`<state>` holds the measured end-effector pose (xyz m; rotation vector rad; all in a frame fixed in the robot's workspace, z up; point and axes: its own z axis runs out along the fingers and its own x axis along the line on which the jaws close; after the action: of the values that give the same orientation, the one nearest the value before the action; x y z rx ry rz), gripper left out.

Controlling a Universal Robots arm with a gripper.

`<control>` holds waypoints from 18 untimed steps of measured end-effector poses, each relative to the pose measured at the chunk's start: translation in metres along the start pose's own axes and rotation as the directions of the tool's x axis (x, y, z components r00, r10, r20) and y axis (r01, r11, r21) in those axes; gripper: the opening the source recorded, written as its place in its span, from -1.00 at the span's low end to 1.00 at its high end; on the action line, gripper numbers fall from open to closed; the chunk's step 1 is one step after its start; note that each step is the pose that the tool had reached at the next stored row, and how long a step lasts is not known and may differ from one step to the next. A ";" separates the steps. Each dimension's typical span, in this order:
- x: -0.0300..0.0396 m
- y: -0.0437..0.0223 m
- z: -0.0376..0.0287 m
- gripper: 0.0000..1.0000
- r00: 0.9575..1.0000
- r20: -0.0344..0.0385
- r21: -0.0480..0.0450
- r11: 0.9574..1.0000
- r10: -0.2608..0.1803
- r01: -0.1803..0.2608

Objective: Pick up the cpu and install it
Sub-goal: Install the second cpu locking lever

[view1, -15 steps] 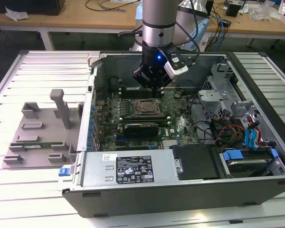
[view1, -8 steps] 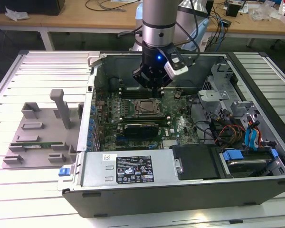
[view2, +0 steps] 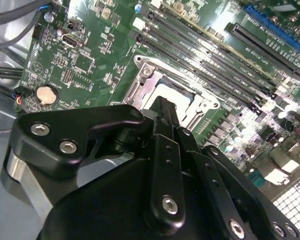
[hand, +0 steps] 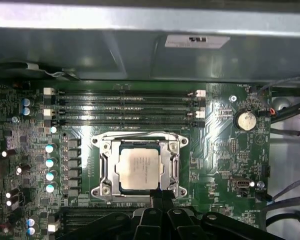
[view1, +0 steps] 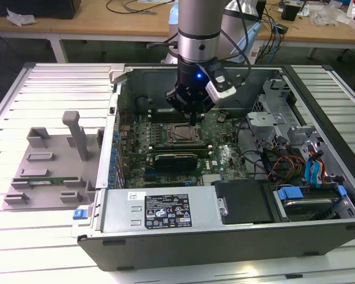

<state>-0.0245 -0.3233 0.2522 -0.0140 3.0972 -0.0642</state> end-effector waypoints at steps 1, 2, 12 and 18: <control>0.0000 -0.0024 0.0001 -0.79 1.000 0.000 0.000 1.000 0.000 0.000; 0.0001 -0.0051 0.0002 -0.79 1.000 0.000 0.000 1.000 0.000 0.000; 0.0009 -0.0367 0.0021 -0.79 1.000 0.000 -0.025 1.000 0.001 -0.001; 0.0067 -0.0541 0.0051 -0.79 1.000 0.001 -0.109 0.994 0.005 -0.005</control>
<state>-0.0305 -0.3776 0.2491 -0.0102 3.0957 0.1052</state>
